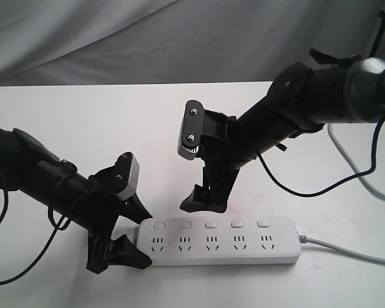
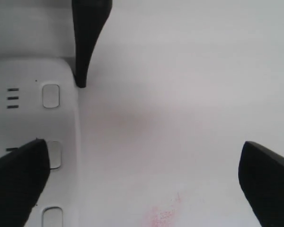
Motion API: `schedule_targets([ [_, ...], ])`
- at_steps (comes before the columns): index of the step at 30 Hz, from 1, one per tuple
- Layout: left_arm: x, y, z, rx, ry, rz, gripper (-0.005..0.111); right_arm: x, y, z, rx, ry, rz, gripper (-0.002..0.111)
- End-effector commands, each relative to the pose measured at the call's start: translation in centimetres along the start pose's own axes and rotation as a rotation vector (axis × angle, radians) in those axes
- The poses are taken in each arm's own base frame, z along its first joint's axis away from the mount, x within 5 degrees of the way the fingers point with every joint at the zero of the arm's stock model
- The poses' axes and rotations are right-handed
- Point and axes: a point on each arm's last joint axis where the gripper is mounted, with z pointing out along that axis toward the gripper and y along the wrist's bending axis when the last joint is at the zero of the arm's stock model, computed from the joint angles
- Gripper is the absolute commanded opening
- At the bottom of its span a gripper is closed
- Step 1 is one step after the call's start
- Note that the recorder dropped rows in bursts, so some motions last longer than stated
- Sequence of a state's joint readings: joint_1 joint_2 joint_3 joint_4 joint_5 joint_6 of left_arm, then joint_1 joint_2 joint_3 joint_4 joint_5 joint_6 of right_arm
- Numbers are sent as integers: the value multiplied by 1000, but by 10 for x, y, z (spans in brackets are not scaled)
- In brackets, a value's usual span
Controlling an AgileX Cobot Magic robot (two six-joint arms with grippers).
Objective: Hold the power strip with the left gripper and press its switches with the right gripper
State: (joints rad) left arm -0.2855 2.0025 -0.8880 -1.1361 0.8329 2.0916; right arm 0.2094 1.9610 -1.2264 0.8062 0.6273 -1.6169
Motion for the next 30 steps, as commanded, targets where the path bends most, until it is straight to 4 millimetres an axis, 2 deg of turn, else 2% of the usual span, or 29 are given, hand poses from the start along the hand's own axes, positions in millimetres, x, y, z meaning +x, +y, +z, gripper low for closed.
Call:
schedule_targets([
  [1,-2,0,1,-5,-2,3,56,1,3,-4,-26,16,-6,103],
  [4,-2,0,1,-5,-2,3,56,2,1,-9,-19,17,0,103],
  [12,-2,0,1,-5,-2,3,56,11,-16,-42,40,-36,65,103],
  [20,-2,0,1,-5,-2,3,56,10,-11,-44,-12,-43,57,103],
  [25,-2,0,1,-5,-2,3,56,20,-6,-37,8,-21,69,103],
  [30,-2,0,1,-5,-2,3,56,20,-7,-37,16,-30,82,103],
])
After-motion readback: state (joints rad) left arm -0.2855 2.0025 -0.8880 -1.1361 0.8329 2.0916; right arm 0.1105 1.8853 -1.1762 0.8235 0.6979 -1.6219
